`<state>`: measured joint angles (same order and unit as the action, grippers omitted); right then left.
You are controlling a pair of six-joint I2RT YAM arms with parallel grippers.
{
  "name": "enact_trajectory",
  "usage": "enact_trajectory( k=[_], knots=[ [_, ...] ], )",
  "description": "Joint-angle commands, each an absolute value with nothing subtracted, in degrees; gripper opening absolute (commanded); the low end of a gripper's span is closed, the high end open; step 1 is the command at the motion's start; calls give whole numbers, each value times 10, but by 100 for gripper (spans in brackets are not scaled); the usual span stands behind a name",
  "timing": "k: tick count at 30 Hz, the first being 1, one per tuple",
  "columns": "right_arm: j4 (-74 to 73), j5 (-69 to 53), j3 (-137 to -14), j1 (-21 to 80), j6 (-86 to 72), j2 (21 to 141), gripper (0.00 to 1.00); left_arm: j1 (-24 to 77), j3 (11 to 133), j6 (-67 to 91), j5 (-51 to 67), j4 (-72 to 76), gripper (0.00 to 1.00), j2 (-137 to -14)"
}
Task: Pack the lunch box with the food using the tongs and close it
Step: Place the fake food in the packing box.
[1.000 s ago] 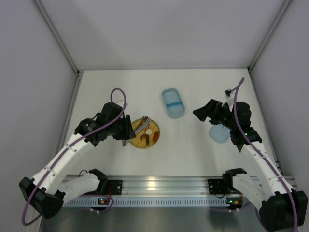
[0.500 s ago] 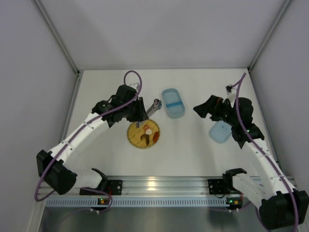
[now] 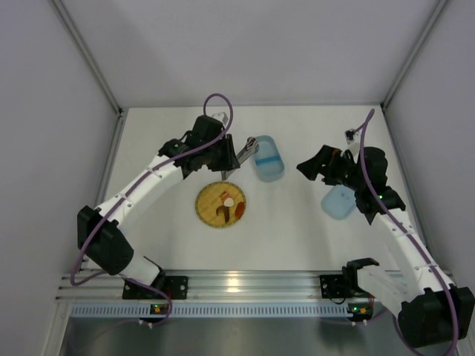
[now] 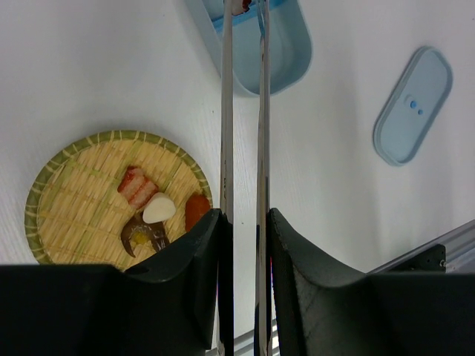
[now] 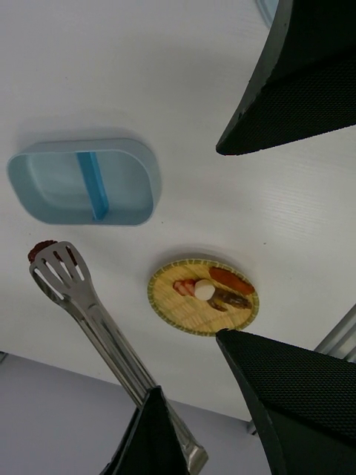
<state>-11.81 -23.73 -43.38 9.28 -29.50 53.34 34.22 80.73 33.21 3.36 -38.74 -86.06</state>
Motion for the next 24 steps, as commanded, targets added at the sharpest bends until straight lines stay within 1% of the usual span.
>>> enact_trajectory(
  k=[1, 11, 24],
  knots=[
    [-129, -242, -470, 100, -281, 532, 100, 344, 846, 326, 33, -336, 28, -875],
    [-133, -240, -465, 100, -280, 528, 99, 345, 881, 331, 45, -310, 28, -946],
    [-130, -241, -463, 100, -279, 529, 99, 344, 884, 330, 41, -306, 30, -969]
  ],
)
